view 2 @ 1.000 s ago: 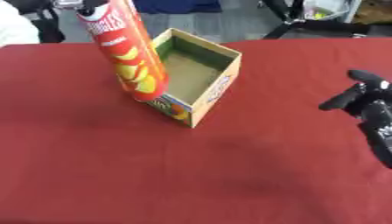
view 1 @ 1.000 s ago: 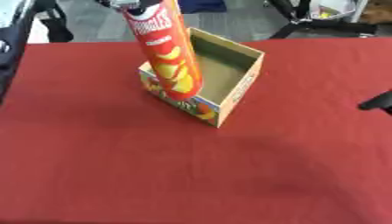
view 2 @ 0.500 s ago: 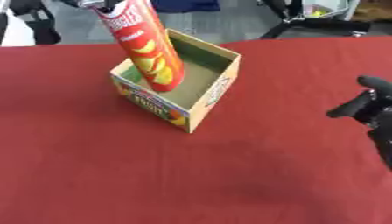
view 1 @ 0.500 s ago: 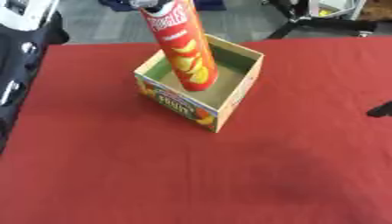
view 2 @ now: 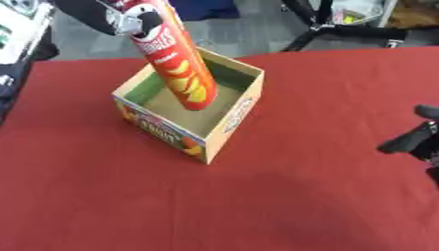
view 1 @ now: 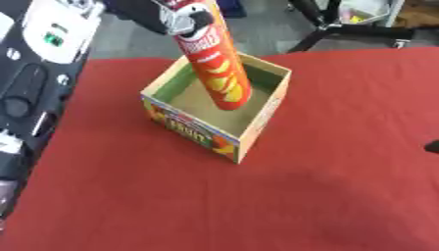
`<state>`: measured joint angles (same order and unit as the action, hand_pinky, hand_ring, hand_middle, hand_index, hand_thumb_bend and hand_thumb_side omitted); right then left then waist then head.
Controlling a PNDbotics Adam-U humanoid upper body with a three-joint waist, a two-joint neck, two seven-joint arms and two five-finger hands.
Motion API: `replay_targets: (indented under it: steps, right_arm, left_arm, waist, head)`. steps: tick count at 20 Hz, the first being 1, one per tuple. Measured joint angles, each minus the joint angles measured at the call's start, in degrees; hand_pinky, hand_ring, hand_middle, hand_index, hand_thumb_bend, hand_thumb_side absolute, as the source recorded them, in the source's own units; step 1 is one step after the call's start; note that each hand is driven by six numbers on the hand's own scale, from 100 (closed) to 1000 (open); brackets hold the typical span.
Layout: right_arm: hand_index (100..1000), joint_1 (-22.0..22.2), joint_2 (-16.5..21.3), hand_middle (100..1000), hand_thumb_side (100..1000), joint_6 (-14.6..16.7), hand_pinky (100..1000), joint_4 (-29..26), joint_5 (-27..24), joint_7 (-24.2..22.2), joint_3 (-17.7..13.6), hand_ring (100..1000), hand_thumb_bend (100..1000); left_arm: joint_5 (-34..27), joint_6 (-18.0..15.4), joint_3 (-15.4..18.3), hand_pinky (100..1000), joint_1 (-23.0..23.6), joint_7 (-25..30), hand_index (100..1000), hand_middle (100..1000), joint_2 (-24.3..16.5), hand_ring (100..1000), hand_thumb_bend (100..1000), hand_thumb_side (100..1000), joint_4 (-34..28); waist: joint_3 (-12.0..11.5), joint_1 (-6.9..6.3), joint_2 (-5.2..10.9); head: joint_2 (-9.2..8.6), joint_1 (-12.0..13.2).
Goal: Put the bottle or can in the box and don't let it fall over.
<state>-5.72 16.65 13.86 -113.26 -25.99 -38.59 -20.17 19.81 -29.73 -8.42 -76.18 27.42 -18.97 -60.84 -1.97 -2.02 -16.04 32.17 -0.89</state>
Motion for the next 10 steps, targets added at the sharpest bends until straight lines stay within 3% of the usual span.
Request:
replay_targets:
  steps: [2,4,9,10]
  right_arm:
    - [887,-0.67,-0.16,543,528,-0.03,685,0.0,0.0,-0.23,0.19,627,100]
    - [887,-1.22,-0.23,542,528,-0.15,685,0.0,-0.04,-0.52,0.5,626,100]
    - [888,-1.84,-0.27,542,528,-0.58,685,0.0,-0.06,-1.39,1.03,627,100]
    - [888,-1.88,-0.27,542,528,-0.58,685,0.0,-0.06,-1.54,1.17,626,100]
  left_arm:
    - [0.95,-0.73,0.26,100,0.02,-0.73,212,391,0.31,360,188,100,0.9]
    - [1.9,-1.64,0.61,100,0.09,-1.64,220,403,0.67,368,100,100,2.2]
    - [3.53,-4.43,1.6,100,0.62,-3.69,300,456,1.74,420,100,100,6.1]
    - [3.95,-4.99,1.64,100,0.71,-3.91,307,456,1.95,420,100,136,6.88]
  waist:
    - [0.81,-0.01,-0.53]
    - [1.21,-0.03,-0.89]
    - [1.69,-0.05,-1.4]
    - [1.75,-0.06,-1.47]
  head:
    - [-0.41,0.58]
    - [-0.55,0.86]
    - [-0.55,0.75]
    - [-0.54,0.74]
